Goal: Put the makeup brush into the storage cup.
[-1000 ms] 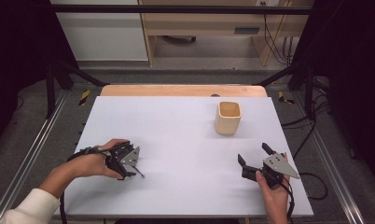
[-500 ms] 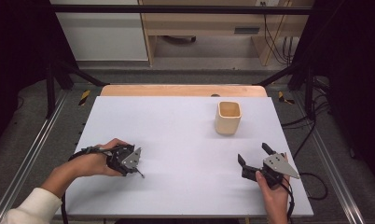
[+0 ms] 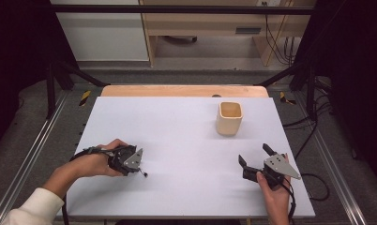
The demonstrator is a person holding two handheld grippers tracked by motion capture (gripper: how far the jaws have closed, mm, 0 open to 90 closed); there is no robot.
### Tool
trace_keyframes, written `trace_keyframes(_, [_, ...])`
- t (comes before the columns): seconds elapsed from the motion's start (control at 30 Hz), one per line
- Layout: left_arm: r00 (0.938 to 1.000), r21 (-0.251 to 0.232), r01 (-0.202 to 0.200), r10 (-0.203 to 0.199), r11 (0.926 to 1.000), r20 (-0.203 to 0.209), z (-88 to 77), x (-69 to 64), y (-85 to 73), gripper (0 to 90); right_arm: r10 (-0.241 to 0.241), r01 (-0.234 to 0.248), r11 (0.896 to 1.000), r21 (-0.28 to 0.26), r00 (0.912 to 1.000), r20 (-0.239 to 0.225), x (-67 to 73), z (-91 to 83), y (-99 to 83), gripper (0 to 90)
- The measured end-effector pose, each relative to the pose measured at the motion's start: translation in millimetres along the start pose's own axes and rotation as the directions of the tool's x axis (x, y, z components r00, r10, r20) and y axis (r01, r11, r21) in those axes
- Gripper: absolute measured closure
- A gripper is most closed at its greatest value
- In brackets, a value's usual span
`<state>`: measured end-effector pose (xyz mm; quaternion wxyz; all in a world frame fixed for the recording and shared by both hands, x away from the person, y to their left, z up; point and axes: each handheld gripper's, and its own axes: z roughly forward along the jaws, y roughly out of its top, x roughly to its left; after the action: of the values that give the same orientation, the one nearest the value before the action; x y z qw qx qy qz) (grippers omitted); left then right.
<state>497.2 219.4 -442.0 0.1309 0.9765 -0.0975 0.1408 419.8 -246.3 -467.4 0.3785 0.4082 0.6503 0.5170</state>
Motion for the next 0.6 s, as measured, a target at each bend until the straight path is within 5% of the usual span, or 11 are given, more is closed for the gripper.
trace_keyframes(0.6, [0.9997, 0.002, 0.009, -0.009, 1.0, 0.021, 1.8, 0.4, -0.1, 69.6, 0.0, 0.0, 1.0, 0.001, 1.0, 0.0, -0.2, 0.1, -0.3, 3.3])
